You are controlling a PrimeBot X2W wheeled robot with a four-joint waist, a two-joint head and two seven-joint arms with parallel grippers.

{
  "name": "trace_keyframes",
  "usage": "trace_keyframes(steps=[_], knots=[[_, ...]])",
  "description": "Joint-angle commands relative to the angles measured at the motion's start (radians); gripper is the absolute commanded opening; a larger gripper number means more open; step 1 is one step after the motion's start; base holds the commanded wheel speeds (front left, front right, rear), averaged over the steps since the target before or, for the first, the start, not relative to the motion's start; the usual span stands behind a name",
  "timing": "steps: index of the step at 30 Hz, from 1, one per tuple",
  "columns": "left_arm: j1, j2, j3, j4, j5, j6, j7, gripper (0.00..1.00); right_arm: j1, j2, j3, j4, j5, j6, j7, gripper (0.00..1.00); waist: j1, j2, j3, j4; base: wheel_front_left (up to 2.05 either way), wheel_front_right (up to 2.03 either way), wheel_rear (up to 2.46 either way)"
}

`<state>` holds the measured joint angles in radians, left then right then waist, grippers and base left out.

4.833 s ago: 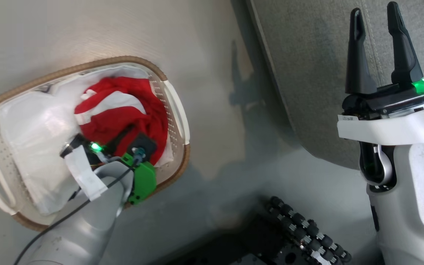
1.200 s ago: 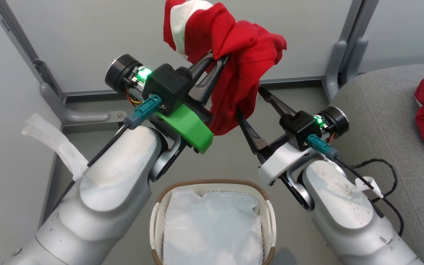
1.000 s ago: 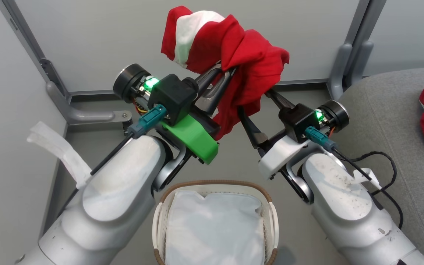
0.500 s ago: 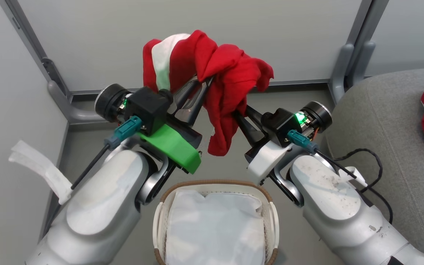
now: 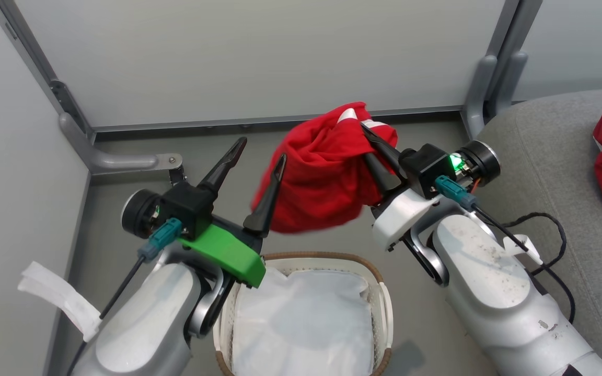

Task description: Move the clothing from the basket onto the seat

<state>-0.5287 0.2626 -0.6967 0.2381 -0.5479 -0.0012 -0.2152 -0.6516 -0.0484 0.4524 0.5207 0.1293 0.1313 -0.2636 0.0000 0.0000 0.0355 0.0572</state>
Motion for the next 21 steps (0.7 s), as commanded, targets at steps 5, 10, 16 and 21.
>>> trace_keyframes(steps=[5,10,16,21], knots=[[0.075,0.001,-0.007,0.032,0.005,0.011,-0.025,1.00,0.042,-0.016,-0.057,-0.011,-0.031,-0.001,-0.002,0.00,0.0000,0.0000,0.012,-0.008,0.00,0.00,0.00],[0.135,-0.004,-0.009,0.055,0.000,0.012,-0.040,1.00,0.078,-0.026,-0.109,-0.027,-0.049,-0.001,-0.002,0.00,0.0000,0.0000,0.017,-0.016,0.00,0.00,0.00],[0.183,-0.009,-0.010,0.077,0.018,0.010,-0.048,1.00,0.117,-0.033,-0.152,-0.050,-0.065,-0.001,-0.002,0.00,0.0000,0.0000,0.023,-0.023,0.00,0.00,0.00],[0.210,-0.024,-0.010,0.085,0.031,0.004,-0.050,1.00,0.144,-0.035,-0.183,-0.071,-0.075,-0.001,-0.002,0.00,0.0000,0.0000,0.022,-0.024,0.00,0.00,0.00]])
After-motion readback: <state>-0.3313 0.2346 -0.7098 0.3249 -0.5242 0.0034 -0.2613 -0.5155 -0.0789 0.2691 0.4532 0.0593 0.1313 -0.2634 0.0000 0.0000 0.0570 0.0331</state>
